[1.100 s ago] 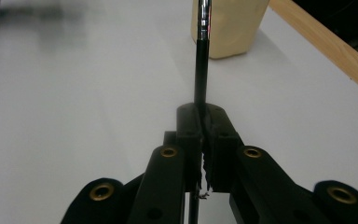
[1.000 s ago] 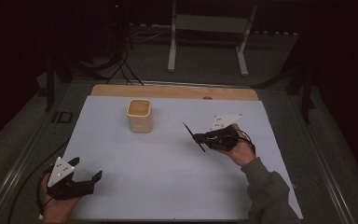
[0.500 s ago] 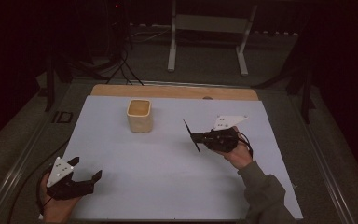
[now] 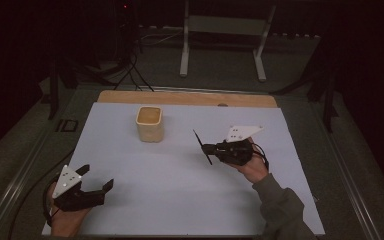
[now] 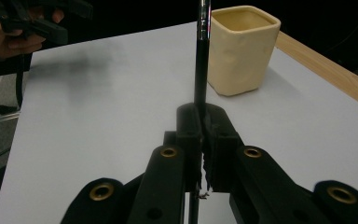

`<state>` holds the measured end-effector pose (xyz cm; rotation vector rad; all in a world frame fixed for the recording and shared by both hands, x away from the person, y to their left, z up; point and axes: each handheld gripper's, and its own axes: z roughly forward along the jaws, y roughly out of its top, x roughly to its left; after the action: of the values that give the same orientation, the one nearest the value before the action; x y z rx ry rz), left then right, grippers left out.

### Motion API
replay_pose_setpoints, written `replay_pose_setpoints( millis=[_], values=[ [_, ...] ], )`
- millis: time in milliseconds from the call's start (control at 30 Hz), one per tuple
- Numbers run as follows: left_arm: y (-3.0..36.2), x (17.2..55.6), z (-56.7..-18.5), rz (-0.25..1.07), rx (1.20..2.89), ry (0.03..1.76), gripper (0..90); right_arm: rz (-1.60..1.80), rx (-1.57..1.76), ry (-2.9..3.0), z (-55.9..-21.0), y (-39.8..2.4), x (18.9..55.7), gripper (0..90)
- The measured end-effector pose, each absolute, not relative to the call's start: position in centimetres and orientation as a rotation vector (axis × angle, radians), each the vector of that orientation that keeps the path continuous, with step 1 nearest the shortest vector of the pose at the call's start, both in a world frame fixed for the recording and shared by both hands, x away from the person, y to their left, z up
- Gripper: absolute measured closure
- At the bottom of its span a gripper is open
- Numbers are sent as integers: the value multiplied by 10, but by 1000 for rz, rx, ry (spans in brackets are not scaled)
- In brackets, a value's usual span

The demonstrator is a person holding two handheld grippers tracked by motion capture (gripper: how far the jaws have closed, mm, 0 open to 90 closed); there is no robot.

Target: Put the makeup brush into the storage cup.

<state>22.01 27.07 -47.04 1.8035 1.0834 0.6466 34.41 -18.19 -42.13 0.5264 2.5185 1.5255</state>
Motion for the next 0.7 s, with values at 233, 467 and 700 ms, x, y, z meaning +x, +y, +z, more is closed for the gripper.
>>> replay_pose_setpoints(
  millis=[233, 467, 700],
  values=[
    [256, 221, -460, 627, 1794, 1048, 69, 1549, 515, 2504, -419, -177, 342, 859],
    [241, 228, -452, 591, 1795, 1012, 69, 1572, 498, 2489, -416, -171, 340, 859],
    [221, 238, -445, 557, 1777, 977, 69, 1597, 494, 2472, -415, -167, 339, 859]
  ],
)
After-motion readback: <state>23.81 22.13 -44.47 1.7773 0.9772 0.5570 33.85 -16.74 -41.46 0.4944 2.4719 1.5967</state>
